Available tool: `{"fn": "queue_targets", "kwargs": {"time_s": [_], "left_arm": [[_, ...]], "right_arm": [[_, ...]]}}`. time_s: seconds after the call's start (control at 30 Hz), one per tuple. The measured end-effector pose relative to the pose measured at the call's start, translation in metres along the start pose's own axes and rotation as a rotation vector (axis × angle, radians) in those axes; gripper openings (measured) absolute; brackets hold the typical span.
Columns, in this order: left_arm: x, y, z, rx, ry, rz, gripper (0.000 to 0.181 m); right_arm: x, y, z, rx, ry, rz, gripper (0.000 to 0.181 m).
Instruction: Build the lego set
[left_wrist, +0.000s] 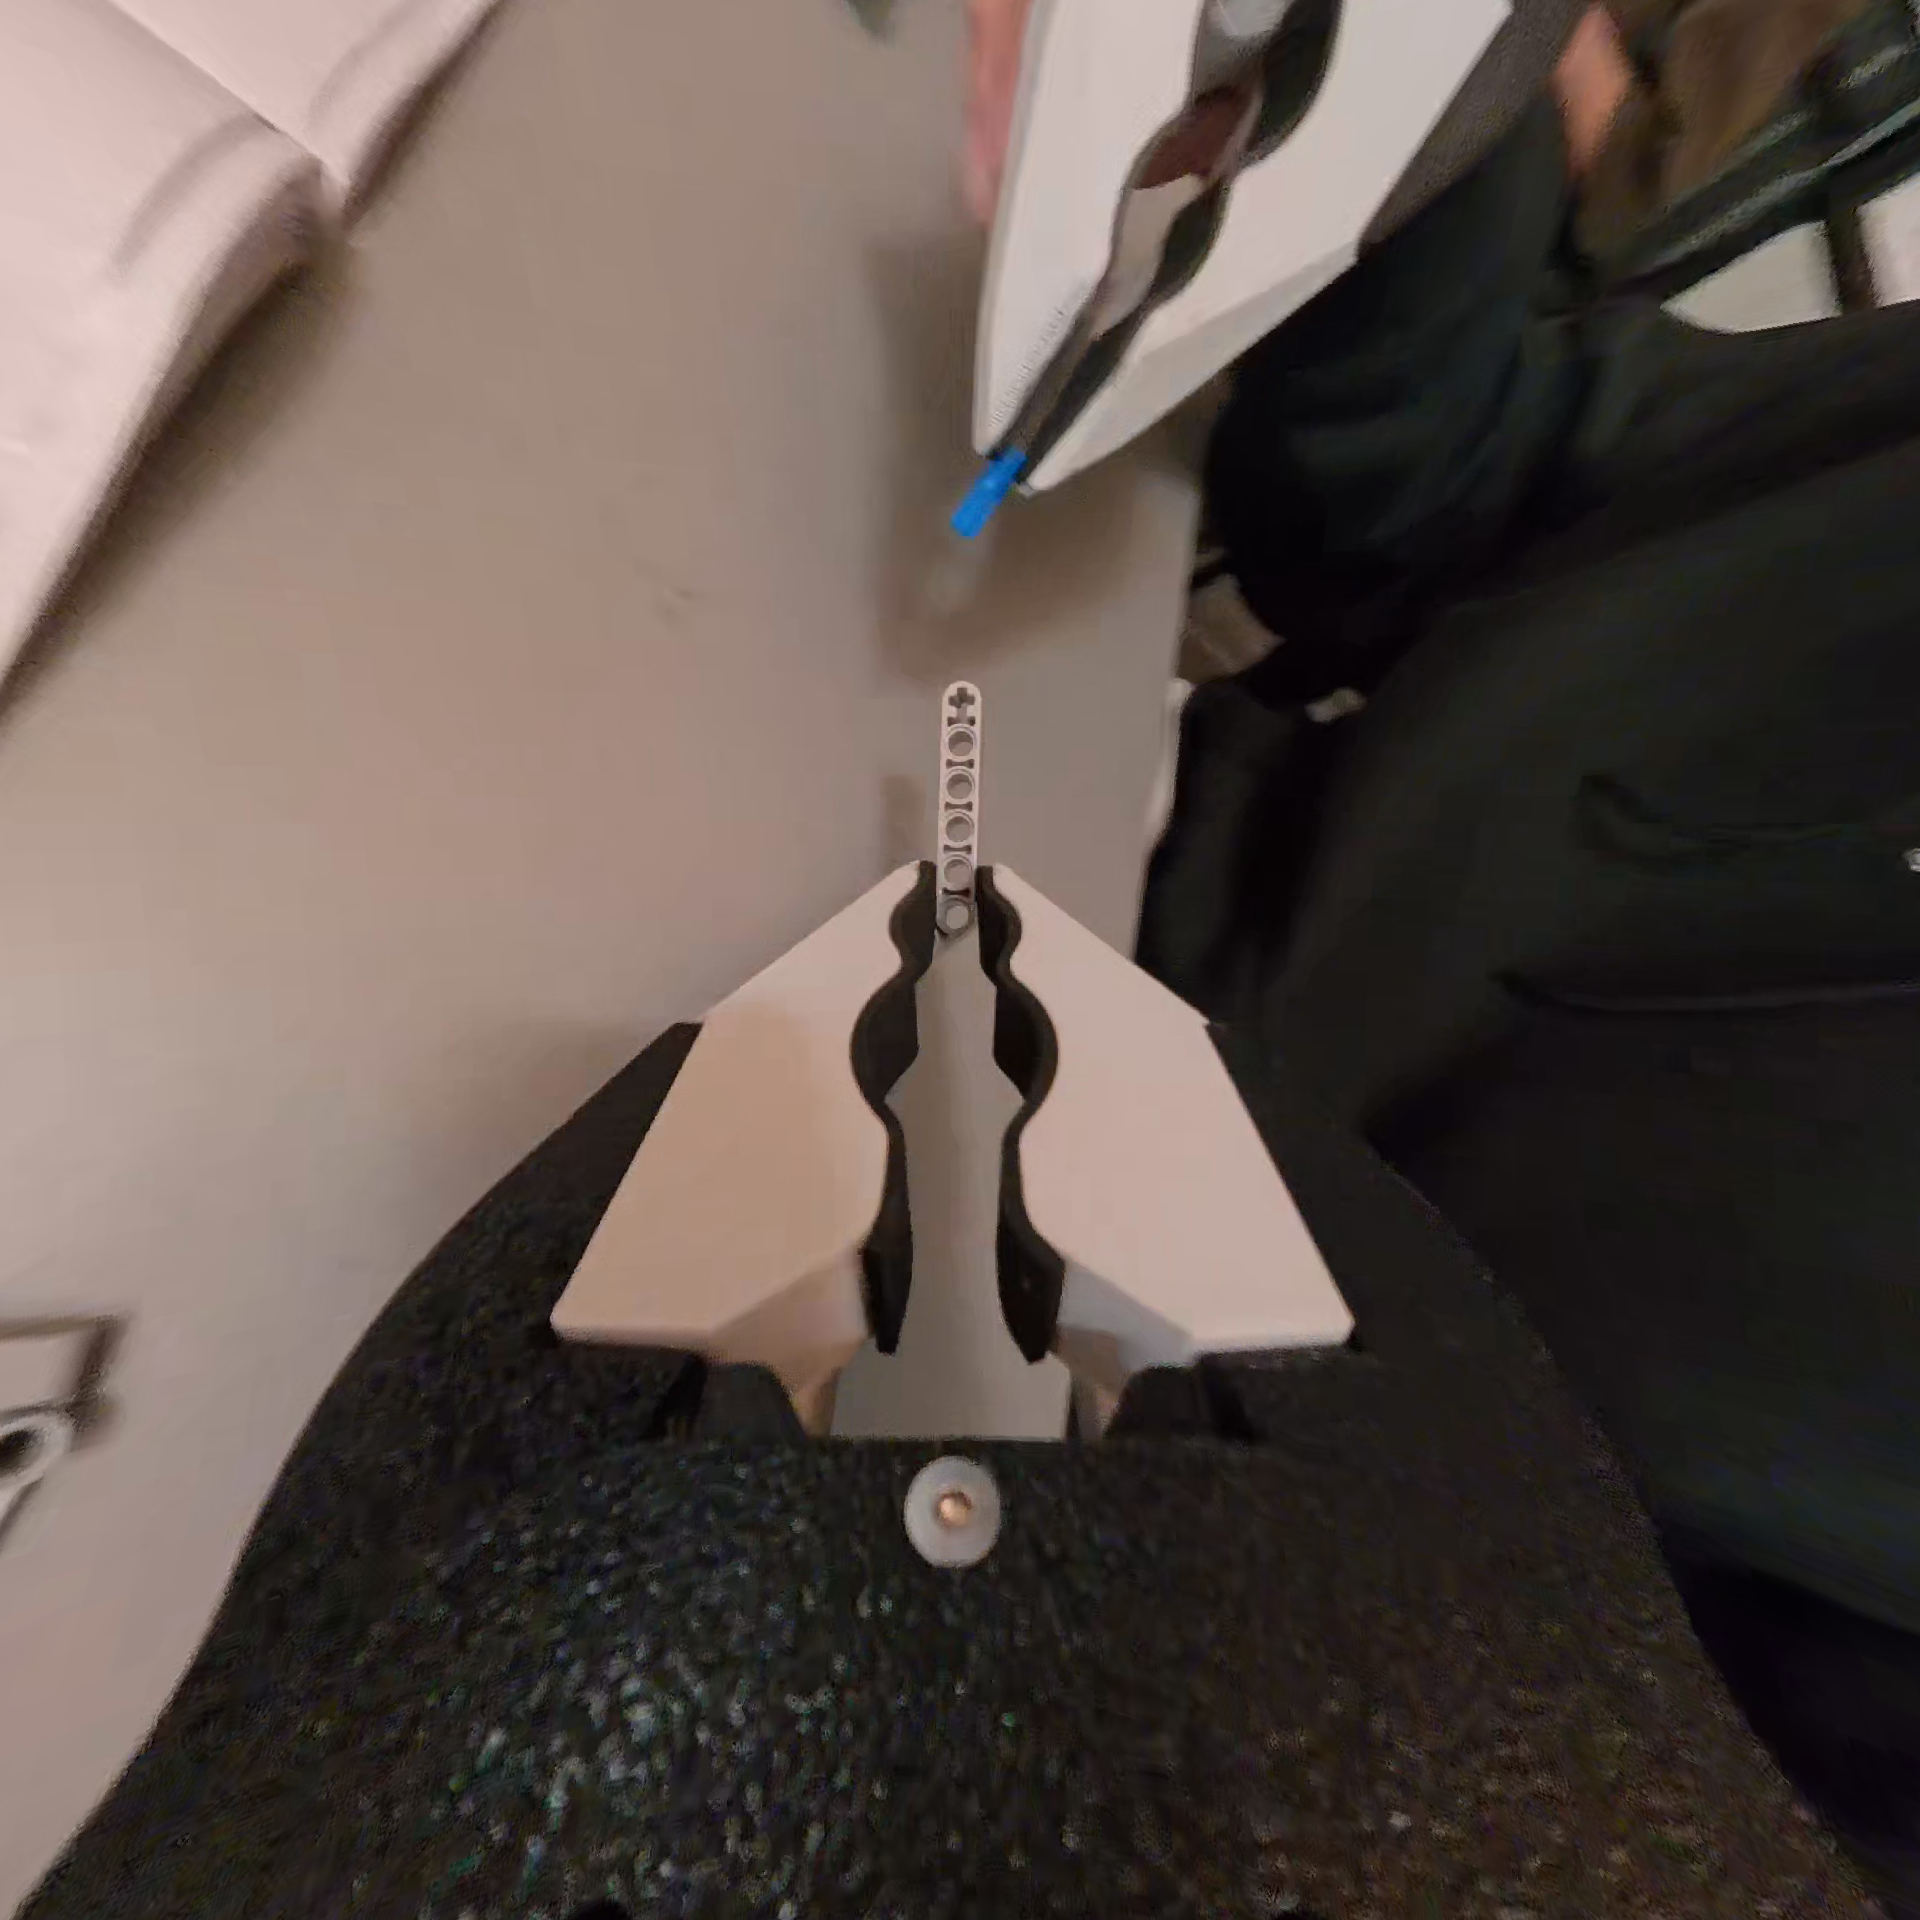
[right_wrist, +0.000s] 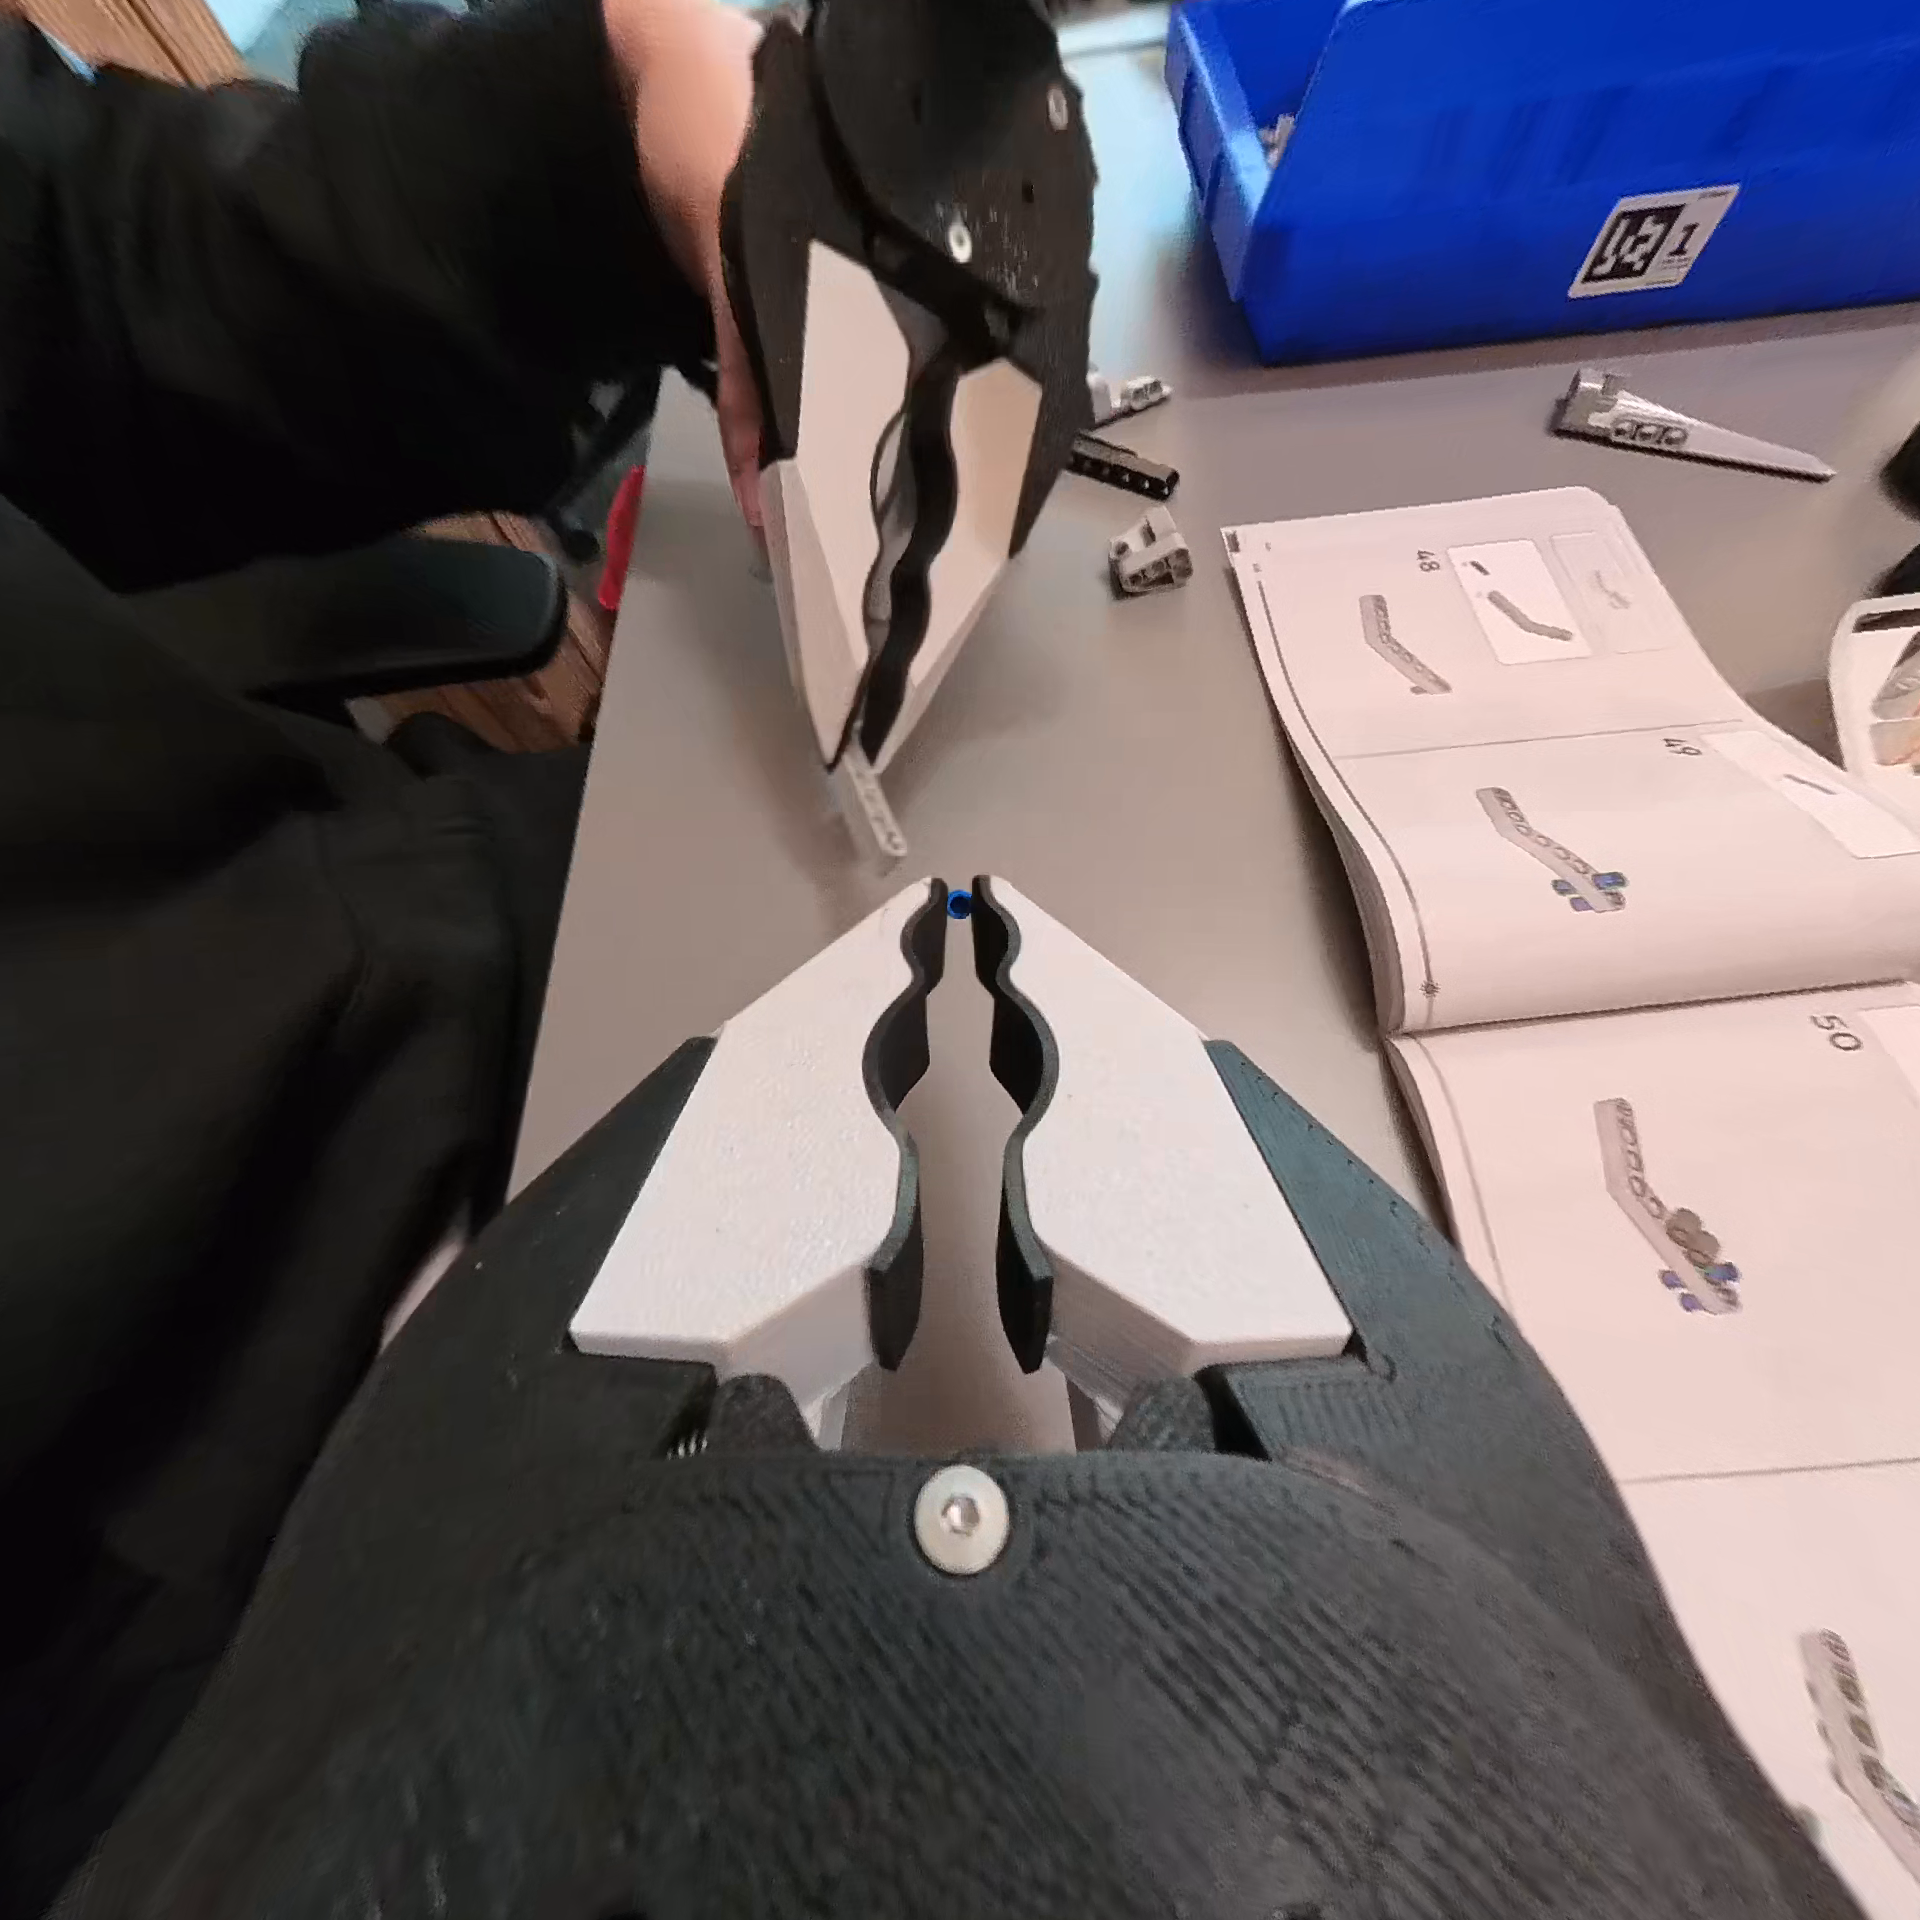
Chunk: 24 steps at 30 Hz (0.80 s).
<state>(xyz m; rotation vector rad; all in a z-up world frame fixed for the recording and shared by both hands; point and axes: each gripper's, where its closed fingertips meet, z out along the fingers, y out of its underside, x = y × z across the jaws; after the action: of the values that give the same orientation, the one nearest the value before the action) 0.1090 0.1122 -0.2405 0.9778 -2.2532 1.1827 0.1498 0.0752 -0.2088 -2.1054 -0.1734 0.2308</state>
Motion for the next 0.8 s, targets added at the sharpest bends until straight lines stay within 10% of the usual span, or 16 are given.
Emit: {"fn": "queue_targets", "kwargs": {"time_s": [0.03, 0.3, 0.8], "left_arm": [[0.005, 0.002, 0.0, -0.017, 0.055, -0.019, 0.005], [0.01, 0.001, 0.0, -0.031, 0.184, -0.063, 0.005], [-0.004, -0.017, -0.016, 0.041, 0.005, -0.029, 0.005]], "right_arm": [[-0.001, -0.002, 0.0, 0.018, -0.013, 0.018, 0.004], [-0.005, -0.001, 0.007, 0.017, -0.043, 0.044, 0.004], [0.002, 0.001, 0.009, -0.002, 0.003, 0.02, 0.004]]}}
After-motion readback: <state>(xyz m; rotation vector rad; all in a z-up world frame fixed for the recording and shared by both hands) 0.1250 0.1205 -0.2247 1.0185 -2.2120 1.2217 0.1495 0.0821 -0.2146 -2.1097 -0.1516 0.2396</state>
